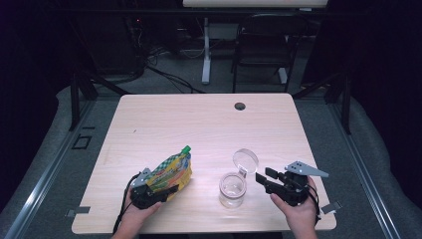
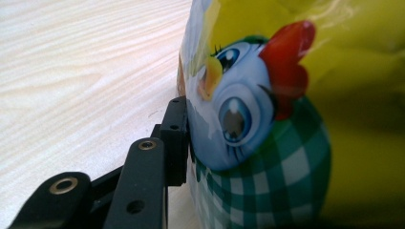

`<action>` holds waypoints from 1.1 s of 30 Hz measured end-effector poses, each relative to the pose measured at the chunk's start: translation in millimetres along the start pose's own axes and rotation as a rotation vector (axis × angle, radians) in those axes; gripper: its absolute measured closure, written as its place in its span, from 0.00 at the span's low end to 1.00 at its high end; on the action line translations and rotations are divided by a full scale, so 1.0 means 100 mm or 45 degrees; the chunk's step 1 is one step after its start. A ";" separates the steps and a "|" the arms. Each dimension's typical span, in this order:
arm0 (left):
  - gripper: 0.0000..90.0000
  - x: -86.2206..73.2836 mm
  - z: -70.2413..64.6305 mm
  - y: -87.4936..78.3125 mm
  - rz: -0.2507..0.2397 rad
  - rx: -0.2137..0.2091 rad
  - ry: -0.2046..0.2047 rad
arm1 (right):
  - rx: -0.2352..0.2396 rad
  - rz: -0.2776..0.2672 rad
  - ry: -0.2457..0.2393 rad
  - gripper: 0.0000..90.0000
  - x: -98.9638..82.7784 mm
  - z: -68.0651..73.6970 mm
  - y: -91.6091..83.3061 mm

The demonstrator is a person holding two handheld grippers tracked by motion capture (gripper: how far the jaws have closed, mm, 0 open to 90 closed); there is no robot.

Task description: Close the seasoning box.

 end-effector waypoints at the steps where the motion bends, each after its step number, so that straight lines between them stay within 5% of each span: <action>1: 0.71 0.01 -0.01 0.00 -0.007 0.000 -0.004 | -0.006 -0.008 -0.005 0.58 0.01 0.00 -0.01; 14: 0.71 0.14 -0.10 -0.04 -0.016 0.020 0.058 | -0.007 -0.089 0.000 0.58 0.14 0.09 -0.20; 33: 0.71 0.16 -0.15 -0.04 0.051 0.190 0.231 | 0.008 -0.114 -0.129 0.58 0.18 0.31 -0.22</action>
Point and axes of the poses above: each handheld gripper's, and its own axes: y roughly forward along the jaws, x roughly out of its top, z roughly to its left, the point moved 9 cm from there along y, roughly forward along the jaws
